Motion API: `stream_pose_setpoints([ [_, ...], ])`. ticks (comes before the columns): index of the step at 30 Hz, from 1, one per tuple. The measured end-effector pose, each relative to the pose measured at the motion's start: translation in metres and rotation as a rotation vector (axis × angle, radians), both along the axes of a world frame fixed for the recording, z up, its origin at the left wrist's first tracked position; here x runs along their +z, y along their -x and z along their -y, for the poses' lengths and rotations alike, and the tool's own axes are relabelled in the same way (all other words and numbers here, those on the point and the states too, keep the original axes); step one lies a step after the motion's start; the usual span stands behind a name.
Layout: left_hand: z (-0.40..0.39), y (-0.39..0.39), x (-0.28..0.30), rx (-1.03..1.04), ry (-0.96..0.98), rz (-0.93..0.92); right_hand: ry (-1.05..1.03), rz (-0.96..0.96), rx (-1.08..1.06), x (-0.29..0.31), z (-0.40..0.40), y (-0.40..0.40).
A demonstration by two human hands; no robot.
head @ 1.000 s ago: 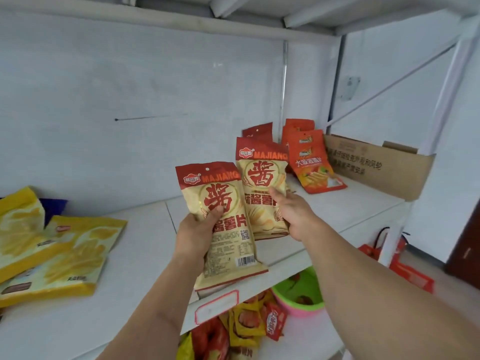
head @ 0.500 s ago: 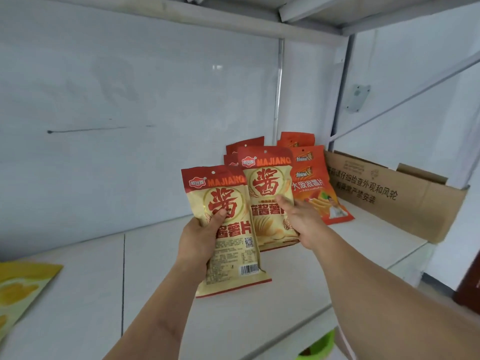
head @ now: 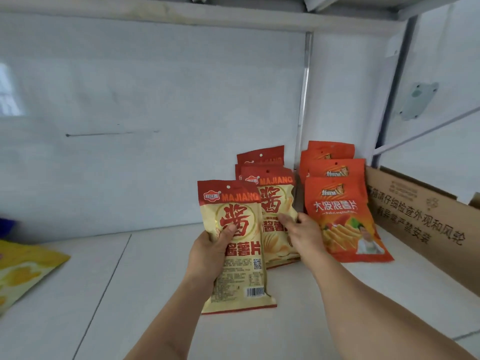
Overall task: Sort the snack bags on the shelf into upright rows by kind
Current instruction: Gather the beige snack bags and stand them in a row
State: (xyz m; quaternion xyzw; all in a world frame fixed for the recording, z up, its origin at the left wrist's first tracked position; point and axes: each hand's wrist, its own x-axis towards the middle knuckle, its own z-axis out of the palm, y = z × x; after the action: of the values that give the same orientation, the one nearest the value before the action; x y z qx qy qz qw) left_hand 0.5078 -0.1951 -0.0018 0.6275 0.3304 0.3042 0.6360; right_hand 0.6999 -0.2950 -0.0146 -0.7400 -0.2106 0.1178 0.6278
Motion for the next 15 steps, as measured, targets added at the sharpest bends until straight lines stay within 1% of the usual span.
stream_pose_setpoints([
  [6,0.032,-0.030,-0.004,0.070,-0.036,-0.026,-0.006,0.062,0.046,-0.008,0.000,-0.020],
  [10,0.045,-0.052,-0.010,0.140,-0.114,-0.107,-0.096,-0.015,0.076,-0.011,0.006,-0.024],
  [12,0.048,-0.060,-0.016,0.191,-0.136,-0.145,-0.109,-0.028,0.097,-0.005,0.012,-0.022],
  [15,0.051,-0.068,-0.023,0.259,-0.174,-0.181,-0.214,-0.072,0.182,-0.001,0.018,-0.025],
])
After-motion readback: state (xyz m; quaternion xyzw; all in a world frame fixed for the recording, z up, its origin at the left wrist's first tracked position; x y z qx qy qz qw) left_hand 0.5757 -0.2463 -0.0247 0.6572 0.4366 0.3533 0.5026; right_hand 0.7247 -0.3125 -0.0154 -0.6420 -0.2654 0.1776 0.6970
